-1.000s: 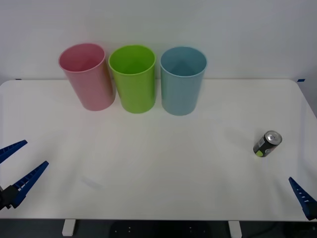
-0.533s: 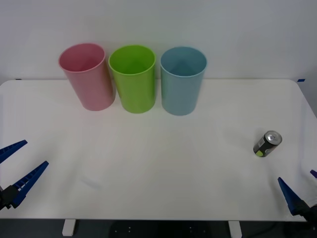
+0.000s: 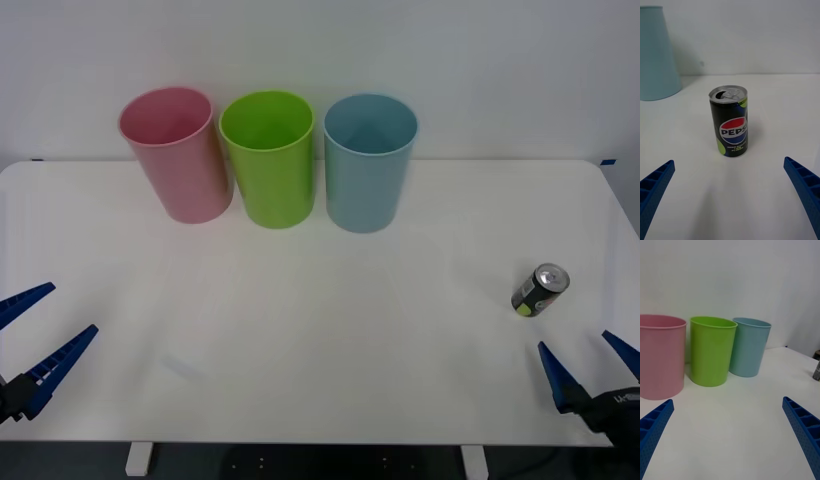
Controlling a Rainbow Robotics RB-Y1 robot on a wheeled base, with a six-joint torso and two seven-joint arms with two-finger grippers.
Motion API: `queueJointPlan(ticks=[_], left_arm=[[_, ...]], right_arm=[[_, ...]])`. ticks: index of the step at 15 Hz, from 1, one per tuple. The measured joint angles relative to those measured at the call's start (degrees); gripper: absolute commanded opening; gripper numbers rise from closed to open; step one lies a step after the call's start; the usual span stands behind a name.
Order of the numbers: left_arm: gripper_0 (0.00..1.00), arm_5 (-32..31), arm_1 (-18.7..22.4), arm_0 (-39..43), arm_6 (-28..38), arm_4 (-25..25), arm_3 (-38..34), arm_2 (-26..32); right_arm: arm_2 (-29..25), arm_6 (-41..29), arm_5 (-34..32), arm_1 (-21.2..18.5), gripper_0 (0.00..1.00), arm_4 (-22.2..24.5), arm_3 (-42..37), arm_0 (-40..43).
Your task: Grasp the object on the table and drop it into the matching bin: aluminum can to the light blue bin, PET bottle to the pink bin.
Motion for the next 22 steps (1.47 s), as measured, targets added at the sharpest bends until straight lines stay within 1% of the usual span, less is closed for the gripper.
queueJointPlan(ticks=[6, 12, 22], left_arm=[[1.00, 0.00, 0.00, 0.00, 0.00, 0.00, 0.00, 0.00], [1.00, 0.00, 0.00, 0.00, 0.00, 0.00, 0.00, 0.00], [1.00, 0.00, 0.00, 0.00, 0.00, 0.00, 0.00, 0.00]], right_arm=[[0.32, 1.01, 0.12, 0.97, 1.00, 1.19, 5.08, -5.59], [0.36, 2.12, 0.64, 1.00, 1.00, 2.14, 10.80, -11.50], [3.05, 3.39, 9.32, 0.98, 1.00, 2.61, 11.04, -15.91]])
